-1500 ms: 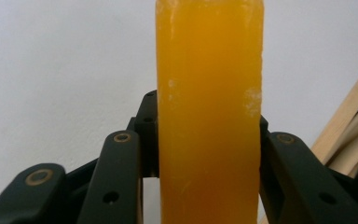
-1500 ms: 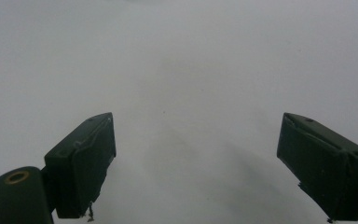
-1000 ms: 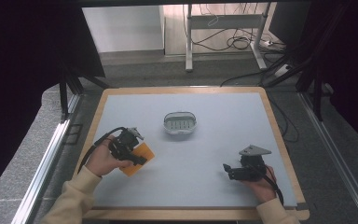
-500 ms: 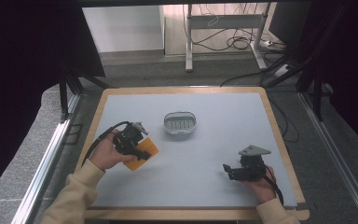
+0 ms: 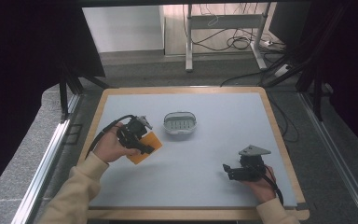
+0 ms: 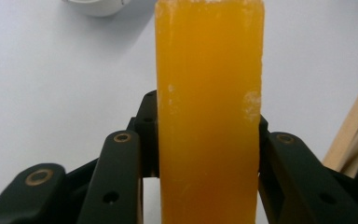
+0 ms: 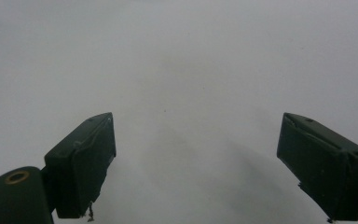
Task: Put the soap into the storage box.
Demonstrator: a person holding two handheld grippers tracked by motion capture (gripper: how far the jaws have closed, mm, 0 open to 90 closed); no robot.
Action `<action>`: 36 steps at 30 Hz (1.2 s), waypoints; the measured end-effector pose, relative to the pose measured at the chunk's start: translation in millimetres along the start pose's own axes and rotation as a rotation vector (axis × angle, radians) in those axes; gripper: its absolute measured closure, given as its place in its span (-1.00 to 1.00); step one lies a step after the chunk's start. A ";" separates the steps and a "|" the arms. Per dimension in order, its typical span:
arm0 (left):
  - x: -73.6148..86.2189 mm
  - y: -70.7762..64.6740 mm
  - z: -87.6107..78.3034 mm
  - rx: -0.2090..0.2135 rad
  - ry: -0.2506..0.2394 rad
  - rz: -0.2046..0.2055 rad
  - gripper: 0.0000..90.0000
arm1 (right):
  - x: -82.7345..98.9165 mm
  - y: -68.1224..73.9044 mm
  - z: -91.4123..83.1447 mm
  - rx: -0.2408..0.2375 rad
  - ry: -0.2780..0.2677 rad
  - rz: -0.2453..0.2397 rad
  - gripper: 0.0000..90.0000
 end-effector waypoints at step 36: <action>-28.5 18.5 16.4 0.023 -0.001 0.064 0.38 | 0.0 0.9 0.8 0.003 0.003 0.004 -0.74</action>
Point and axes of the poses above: each handheld gripper's, and its own axes: z roughly forward along the jaws, x roughly out of its underside, y roughly to its left, the point moved 6 cm from there along z, roughly forward along the jaws, and after that the axes turned 12 degrees about -y, right-handed, at the moved point
